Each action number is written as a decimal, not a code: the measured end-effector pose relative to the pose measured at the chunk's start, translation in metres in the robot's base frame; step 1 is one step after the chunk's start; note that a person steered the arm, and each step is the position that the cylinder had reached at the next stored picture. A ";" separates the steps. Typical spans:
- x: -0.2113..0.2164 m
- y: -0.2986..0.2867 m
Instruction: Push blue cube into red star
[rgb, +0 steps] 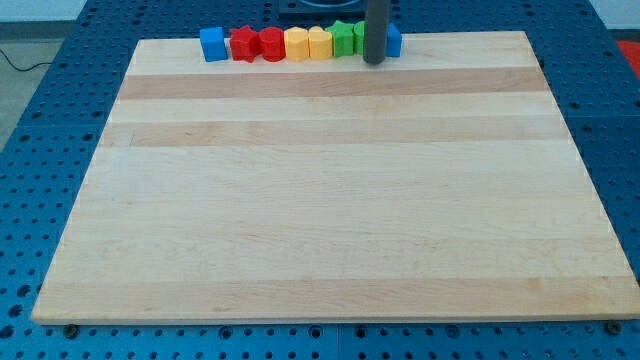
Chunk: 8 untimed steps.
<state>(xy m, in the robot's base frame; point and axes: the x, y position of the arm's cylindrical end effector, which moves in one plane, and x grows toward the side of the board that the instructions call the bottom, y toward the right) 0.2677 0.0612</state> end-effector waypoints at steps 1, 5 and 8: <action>0.034 -0.026; 0.001 -0.364; -0.077 -0.365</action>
<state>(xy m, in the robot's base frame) 0.1910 -0.3034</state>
